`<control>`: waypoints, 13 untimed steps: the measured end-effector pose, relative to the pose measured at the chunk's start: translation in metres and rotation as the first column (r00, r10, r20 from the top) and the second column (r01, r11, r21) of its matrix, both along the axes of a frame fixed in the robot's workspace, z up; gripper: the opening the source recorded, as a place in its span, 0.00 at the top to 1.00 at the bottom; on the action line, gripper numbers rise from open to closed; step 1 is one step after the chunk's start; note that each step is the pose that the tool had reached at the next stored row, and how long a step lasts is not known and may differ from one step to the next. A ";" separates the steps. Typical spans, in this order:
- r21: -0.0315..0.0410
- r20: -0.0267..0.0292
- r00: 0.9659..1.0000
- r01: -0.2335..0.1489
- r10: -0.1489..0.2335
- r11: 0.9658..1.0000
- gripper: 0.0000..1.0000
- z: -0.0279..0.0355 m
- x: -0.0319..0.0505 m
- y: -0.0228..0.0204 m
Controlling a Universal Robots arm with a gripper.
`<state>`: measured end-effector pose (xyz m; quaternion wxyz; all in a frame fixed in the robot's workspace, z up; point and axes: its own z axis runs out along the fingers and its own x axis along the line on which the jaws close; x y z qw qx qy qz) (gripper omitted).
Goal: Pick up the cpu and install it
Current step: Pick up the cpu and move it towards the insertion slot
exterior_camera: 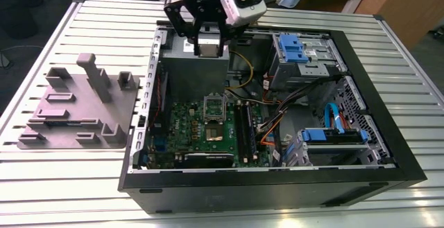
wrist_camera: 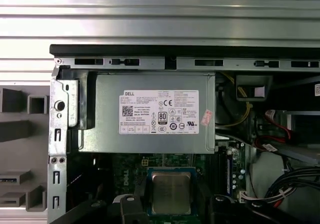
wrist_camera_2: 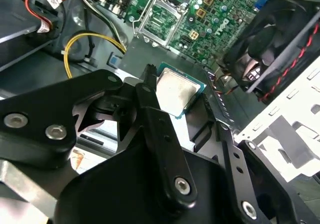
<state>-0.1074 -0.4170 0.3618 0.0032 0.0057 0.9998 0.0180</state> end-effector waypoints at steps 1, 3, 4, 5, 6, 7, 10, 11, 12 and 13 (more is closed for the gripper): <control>0.000 0.000 1.000 0.000 0.000 1.000 0.53 0.0000 0.0013 0.0000; 0.000 0.000 1.000 0.000 0.000 1.000 0.53 -0.0001 0.0042 0.0000; 0.000 0.000 1.000 0.000 0.000 1.000 0.53 -0.0002 0.0050 -0.0001; 0.000 0.000 1.000 0.000 0.000 1.000 0.53 -0.0002 0.0055 -0.0002; 0.000 0.000 1.000 0.000 0.000 1.000 0.53 -0.0002 0.0058 -0.0004; 0.000 0.000 1.000 0.001 -0.001 1.000 0.53 -0.0003 0.0060 -0.0010; 0.000 0.000 1.000 0.003 -0.003 1.000 0.53 -0.0006 0.0070 -0.0039; 0.000 0.000 1.000 0.003 -0.003 1.000 0.53 -0.0008 0.0074 -0.0050; -0.001 0.000 1.000 0.004 -0.004 1.000 0.53 -0.0011 0.0078 -0.0061; 0.000 0.000 1.000 0.005 -0.005 1.000 0.53 -0.0016 0.0084 -0.0074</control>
